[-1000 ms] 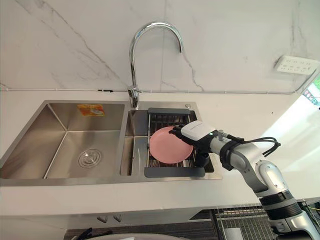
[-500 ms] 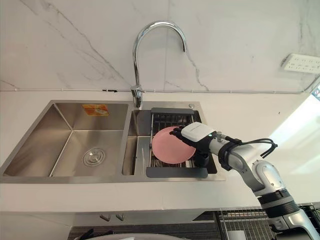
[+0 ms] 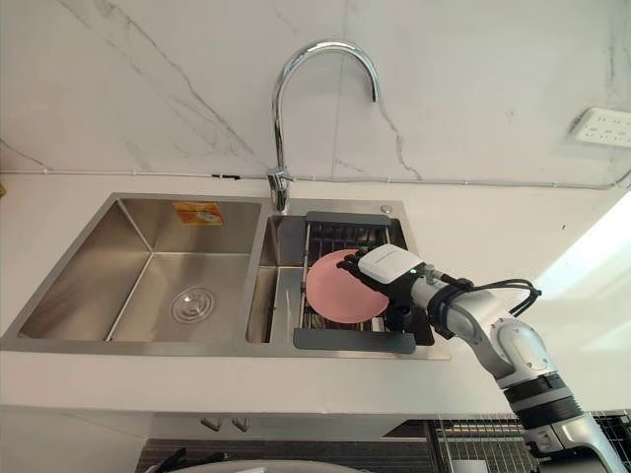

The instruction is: Walk over to the sink, pick up the cup, carry it to the dishwasher, place the cup inside the dishwasher, then close the dishwasher door

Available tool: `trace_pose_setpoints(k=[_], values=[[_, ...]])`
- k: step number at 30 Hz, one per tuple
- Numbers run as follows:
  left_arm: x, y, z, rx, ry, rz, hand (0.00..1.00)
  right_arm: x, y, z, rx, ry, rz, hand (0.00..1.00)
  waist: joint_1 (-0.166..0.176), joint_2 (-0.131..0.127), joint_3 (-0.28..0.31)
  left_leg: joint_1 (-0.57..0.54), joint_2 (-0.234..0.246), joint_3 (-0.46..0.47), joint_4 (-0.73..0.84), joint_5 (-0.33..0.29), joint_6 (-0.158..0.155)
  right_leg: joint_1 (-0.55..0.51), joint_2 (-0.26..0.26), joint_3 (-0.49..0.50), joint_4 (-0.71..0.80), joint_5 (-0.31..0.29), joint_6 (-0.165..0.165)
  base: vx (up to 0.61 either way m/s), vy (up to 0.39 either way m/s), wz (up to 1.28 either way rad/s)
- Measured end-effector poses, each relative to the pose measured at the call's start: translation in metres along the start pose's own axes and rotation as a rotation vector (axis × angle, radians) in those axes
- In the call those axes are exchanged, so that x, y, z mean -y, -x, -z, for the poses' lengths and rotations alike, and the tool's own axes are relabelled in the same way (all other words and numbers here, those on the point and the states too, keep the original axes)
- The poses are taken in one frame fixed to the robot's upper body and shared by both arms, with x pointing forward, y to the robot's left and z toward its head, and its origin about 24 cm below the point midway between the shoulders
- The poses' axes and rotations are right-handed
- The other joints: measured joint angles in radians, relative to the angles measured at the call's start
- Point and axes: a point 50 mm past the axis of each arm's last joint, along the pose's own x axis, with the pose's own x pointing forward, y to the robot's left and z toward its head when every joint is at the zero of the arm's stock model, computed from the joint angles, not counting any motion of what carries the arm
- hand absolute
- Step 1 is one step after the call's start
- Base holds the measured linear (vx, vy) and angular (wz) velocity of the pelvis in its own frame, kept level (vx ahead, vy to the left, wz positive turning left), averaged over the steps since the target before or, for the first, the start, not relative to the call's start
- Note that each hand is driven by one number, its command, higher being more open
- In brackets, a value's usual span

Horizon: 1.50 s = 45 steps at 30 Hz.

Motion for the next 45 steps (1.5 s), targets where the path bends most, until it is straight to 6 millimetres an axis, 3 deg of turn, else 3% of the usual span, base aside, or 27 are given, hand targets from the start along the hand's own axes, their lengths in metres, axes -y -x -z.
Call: trace_pose_setpoints(k=[9, 10, 22, 35, 45], values=[[0.000, 0.001, 0.000, 0.005, -0.001, 0.000, 1.00, -0.002, -0.002, 0.000, -0.012, 0.037, 0.033, 1.00, 0.001, 0.002, 0.000, -0.003, 0.000, -0.001, 0.000, 0.002, 0.000, 0.000, 0.000, -0.005, -0.001, 0.000, 0.000, 0.00, 0.001, 0.01], [0.000, 0.001, 0.000, 0.004, -0.002, 0.000, 1.00, -0.001, -0.002, 0.000, -0.015, 0.050, 0.045, 0.00, 0.001, 0.003, 0.000, -0.003, 0.000, -0.002, 0.000, 0.002, 0.000, 0.000, 0.000, -0.005, -0.001, 0.000, 0.000, 0.00, 0.000, 0.00], [0.002, 0.002, 0.002, 0.010, -0.014, 0.005, 1.00, -0.003, -0.004, 0.002, -0.046, 0.104, 0.174, 0.00, -0.001, 0.016, 0.007, -0.004, -0.004, -0.006, -0.001, 0.008, -0.002, 0.000, -0.005, -0.010, 0.000, 0.001, 0.002, -0.01, 0.003, 0.00], [0.004, 0.004, 0.004, 0.035, -0.006, -0.027, 1.00, 0.012, 0.003, 0.004, -0.070, 0.074, 0.421, 0.00, 0.001, 0.017, 0.008, -0.008, -0.005, -0.017, -0.001, 0.008, -0.001, 0.002, -0.004, -0.014, -0.002, 0.003, 0.002, 0.00, 0.000, 0.00], [0.006, 0.004, 0.004, 0.043, 0.001, -0.029, 1.00, 0.015, 0.008, 0.014, -0.126, 0.029, 0.437, 0.00, 0.001, 0.023, 0.012, -0.007, -0.005, -0.028, -0.001, 0.008, -0.001, 0.008, -0.004, -0.025, -0.002, 0.003, 0.002, 0.00, 0.001, 0.02]])
